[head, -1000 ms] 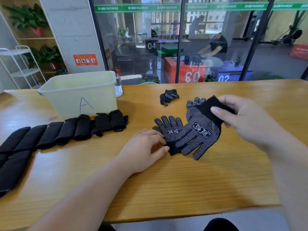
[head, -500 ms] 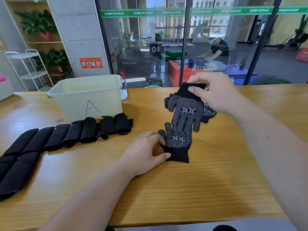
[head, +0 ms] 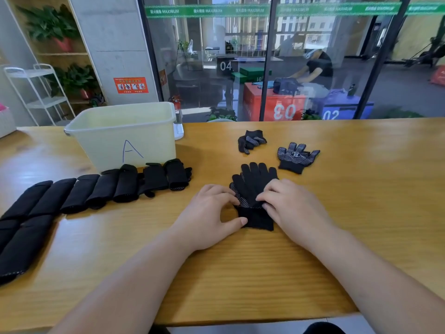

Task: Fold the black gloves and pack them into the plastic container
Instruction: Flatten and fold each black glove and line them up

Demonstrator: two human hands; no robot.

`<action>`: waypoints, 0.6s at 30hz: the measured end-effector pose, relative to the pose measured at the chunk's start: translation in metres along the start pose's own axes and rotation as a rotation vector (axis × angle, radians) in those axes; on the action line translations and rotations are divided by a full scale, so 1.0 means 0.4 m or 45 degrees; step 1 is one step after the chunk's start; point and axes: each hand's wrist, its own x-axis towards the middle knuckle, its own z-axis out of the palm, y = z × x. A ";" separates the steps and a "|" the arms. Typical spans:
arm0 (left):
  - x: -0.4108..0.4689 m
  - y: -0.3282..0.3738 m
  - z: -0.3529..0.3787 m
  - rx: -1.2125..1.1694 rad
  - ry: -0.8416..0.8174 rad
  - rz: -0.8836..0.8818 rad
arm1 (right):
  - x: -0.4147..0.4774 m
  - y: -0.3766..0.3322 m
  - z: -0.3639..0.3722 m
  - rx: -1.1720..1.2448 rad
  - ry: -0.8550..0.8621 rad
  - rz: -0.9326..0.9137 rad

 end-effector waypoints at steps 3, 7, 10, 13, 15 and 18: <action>-0.001 0.002 -0.001 0.001 -0.013 -0.006 | 0.027 0.010 -0.007 0.039 0.140 0.207; -0.001 0.007 -0.003 -0.001 -0.052 -0.026 | 0.022 -0.005 -0.036 0.101 0.378 0.262; -0.003 0.009 -0.004 -0.008 -0.049 -0.036 | -0.026 -0.045 -0.020 0.011 0.243 0.118; -0.002 0.011 -0.005 -0.011 -0.041 -0.041 | -0.054 -0.053 0.006 -0.022 0.133 0.063; -0.002 0.012 -0.006 -0.010 -0.030 -0.050 | -0.052 -0.050 0.001 -0.015 0.175 0.078; -0.003 0.016 -0.009 -0.010 -0.033 -0.077 | -0.050 -0.061 -0.011 -0.005 0.264 0.106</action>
